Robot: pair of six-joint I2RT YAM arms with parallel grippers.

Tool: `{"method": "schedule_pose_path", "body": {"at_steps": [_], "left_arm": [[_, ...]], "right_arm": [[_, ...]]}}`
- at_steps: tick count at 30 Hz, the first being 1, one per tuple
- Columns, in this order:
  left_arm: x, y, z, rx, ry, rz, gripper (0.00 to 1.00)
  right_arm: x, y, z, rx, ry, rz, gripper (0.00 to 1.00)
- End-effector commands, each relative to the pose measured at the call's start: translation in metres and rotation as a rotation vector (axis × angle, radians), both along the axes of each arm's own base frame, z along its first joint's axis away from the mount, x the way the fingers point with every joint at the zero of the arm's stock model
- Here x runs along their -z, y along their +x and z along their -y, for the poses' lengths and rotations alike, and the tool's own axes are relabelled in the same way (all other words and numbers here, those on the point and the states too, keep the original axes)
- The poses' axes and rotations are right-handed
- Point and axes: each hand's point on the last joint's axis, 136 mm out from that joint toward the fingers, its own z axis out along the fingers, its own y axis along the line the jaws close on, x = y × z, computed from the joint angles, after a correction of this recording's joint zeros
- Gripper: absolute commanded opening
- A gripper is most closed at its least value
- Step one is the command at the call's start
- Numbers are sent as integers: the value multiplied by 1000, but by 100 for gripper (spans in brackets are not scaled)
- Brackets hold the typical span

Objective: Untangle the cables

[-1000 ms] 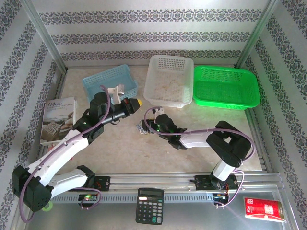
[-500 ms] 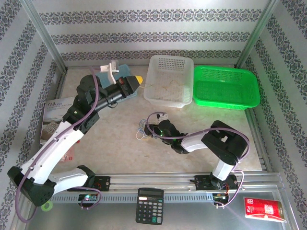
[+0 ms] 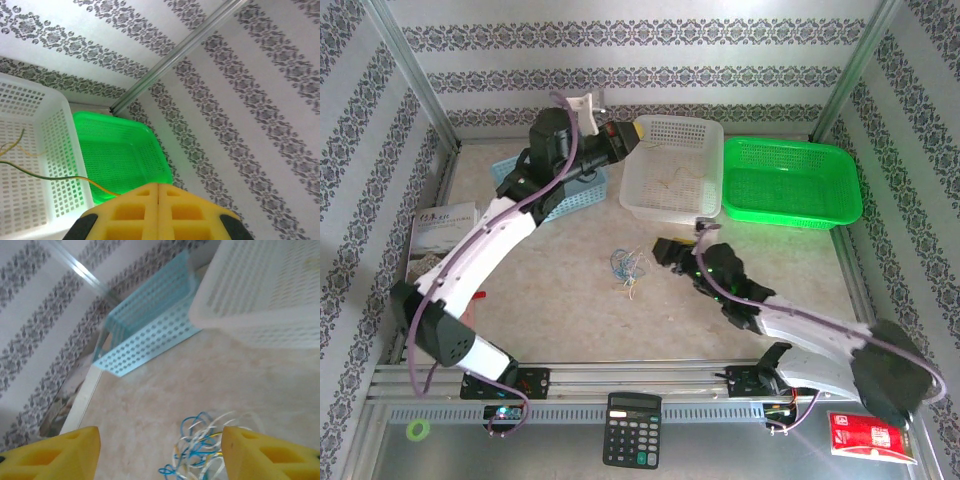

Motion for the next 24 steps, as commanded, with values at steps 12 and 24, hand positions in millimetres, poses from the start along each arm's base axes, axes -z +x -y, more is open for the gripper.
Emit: {"method": "schedule_pose_path", "body": {"at_steps": [12,24], "left_arm": [[90,108,67,120,162,-13,3],[163,160,89,131,296,-110,71]], "right_arm": [[8,-19,130,280,17,-113,78],[9,-11,120,208,27,-183,77]]}}
